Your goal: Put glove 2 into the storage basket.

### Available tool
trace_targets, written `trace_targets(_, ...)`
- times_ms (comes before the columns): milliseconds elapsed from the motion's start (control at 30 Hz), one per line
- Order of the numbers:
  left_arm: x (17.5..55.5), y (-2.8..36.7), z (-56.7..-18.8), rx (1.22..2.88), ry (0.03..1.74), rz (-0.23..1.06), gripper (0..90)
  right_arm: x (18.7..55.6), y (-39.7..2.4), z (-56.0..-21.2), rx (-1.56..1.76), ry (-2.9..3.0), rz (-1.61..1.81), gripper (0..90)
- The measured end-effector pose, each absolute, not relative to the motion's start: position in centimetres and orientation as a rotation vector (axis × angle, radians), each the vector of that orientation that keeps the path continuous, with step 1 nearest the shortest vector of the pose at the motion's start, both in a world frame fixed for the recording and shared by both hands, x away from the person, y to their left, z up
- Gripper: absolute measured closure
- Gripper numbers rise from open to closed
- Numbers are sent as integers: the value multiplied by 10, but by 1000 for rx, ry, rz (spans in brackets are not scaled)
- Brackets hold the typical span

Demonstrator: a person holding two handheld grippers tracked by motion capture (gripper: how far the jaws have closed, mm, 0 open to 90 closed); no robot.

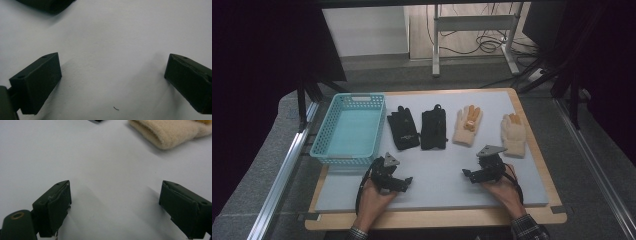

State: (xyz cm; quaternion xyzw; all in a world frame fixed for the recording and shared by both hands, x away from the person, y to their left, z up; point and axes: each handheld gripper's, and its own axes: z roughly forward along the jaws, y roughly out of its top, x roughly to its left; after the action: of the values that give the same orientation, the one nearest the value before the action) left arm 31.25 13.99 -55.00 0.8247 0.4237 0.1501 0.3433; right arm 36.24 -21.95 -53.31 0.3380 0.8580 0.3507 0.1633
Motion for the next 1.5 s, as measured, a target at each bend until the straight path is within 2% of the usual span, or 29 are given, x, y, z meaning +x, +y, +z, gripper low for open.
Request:
trace_targets(233, 312, 140, -550, 2143, 1101, 390, 12, 364, -221, -532, 975, 2438, 1002, 144)
trace_targets(633, 312, 140, -550, 2141, 1102, 390, 13, 385, -207, -514, 988, 2436, 1100, 292)
trace_targets(1300, 312, 140, -550, 2141, 1102, 390, 14, 441, -163, -500, 1031, 2431, 1112, 375)
trace_targets(1500, 312, 140, -550, 2141, 1101, 390, 14, 465, -149, -495, 1042, 2411, 1090, 487)
